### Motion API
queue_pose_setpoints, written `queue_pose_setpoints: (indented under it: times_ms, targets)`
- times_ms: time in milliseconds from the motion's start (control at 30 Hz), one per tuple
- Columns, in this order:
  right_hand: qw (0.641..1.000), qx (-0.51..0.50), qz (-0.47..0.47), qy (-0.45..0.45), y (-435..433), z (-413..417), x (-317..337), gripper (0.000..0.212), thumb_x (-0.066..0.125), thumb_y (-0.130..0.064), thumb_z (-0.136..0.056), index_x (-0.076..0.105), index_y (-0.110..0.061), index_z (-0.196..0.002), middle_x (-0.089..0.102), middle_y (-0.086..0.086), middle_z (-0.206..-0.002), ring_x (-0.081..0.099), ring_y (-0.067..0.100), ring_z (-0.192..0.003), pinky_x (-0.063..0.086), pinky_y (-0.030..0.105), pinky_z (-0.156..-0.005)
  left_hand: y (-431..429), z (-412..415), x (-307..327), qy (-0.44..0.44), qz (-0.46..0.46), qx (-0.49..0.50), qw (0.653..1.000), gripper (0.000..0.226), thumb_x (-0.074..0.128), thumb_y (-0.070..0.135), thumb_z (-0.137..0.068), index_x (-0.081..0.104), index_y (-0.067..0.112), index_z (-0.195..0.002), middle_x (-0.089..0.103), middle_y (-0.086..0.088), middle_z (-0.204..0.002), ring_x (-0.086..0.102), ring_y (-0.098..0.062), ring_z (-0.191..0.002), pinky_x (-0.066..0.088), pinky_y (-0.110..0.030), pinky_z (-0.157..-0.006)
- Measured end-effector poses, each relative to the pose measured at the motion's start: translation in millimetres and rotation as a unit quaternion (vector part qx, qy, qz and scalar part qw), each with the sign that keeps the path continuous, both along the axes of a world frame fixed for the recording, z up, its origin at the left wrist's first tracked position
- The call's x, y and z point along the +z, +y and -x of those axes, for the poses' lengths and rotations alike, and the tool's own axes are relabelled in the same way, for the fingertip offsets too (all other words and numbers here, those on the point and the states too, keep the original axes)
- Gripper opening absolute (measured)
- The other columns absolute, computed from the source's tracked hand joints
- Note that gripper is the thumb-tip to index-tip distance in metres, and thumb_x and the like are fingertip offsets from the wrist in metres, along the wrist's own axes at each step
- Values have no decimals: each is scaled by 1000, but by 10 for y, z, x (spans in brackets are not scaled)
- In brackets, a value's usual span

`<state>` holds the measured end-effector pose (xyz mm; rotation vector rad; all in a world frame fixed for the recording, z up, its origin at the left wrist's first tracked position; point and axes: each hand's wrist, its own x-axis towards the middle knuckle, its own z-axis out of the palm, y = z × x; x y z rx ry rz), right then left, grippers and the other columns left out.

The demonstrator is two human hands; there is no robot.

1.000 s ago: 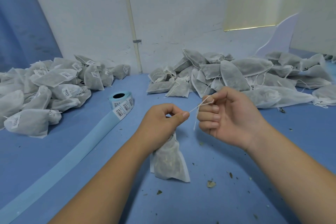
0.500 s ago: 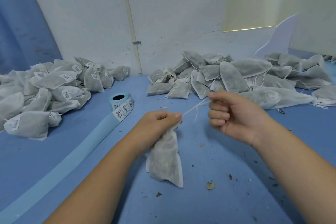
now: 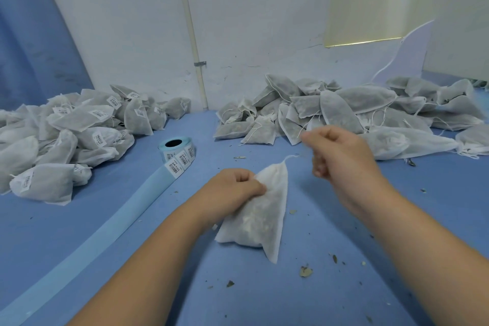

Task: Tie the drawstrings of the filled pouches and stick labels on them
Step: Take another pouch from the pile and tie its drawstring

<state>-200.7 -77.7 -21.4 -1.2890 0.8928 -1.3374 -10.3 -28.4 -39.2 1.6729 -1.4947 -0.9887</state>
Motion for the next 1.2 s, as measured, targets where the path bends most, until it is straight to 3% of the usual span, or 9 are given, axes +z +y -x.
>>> queue_pose_setpoints:
  times_ms: [167, 300, 467, 600, 733, 900, 1000, 1067, 1200]
  targets:
    - [959, 74, 178, 210, 196, -232, -139, 15, 78, -21, -77, 68, -21, -66, 55, -15, -56, 44, 1, -50, 37, 11, -53, -40, 58, -23, 80, 70, 86, 991, 16, 63, 33, -66, 62, 19, -73, 56, -2, -66, 49, -16, -65, 37, -32, -66]
    - [869, 33, 299, 392, 219, -262, -228, 3, 72, -33, -82, 71, -30, -80, 61, -12, -80, 51, 0, -70, 46, 28, -72, -93, 31, -55, 147, 83, 115, 979, 6, 64, 19, -83, 63, 16, -78, 53, -8, -71, 49, -18, -71, 38, -36, -70]
    - [831, 43, 320, 453, 248, -261, -257, 29, 57, -48, -88, 65, -35, -113, 47, -18, -103, 48, 4, -87, 44, 28, -79, -144, 3, -116, 222, 72, 150, 961, 17, 60, 14, -90, 61, 14, -73, 59, -3, -63, 53, -21, -68, 43, -31, -65]
    - [782, 63, 341, 518, 313, -304, -264, 37, 51, -51, -90, 56, -33, -121, 38, -14, -117, 47, 11, -100, 44, 31, -80, -137, 2, -146, 247, 53, 145, 957, 17, 57, 10, -91, 64, 11, -75, 62, -4, -63, 58, -17, -60, 46, -24, -54]
    - [759, 81, 355, 540, 346, -344, -295, 47, 48, -55, -89, 46, -32, -129, 33, -11, -128, 48, 15, -106, 44, 32, -83, -130, -23, -176, 283, 34, 126, 950, 24, 53, 4, -89, 65, 11, -70, 64, -8, -66, 61, -20, -59, 47, -26, -54]
    - [749, 81, 347, 558, 332, -356, -350, 54, 52, -58, -85, 39, -34, -131, 30, -10, -131, 49, 19, -105, 42, 32, -81, -142, -59, -172, 387, -17, 62, 920, 29, 49, 22, -98, 66, 1, -108, 71, -17, -94, 70, -28, -80, 57, -33, -66]
    - [755, 79, 341, 554, 308, -336, -356, 52, 52, -54, -87, 38, -35, -133, 30, -10, -132, 50, 19, -104, 43, 31, -81, -132, -68, -170, 405, -23, 35, 914, 39, 52, 26, -97, 59, -2, -124, 65, -22, -110, 66, -32, -97, 55, -40, -85]
    - [760, 85, 342, 546, 292, -321, -350, 49, 51, -49, -88, 38, -36, -134, 30, -11, -134, 51, 19, -106, 44, 31, -83, -126, -80, -182, 380, -3, 21, 925, 33, 58, 21, -93, 64, -4, -113, 64, -26, -109, 64, -35, -100, 52, -42, -89]
    - [762, 96, 350, 536, 276, -303, -332, 45, 51, -41, -89, 42, -34, -133, 29, -13, -137, 51, 18, -110, 45, 35, -89, -116, -71, -172, 341, 34, 62, 937, 18, 63, 11, -90, 76, 4, -78, 72, -19, -85, 71, -27, -76, 57, -32, -65]
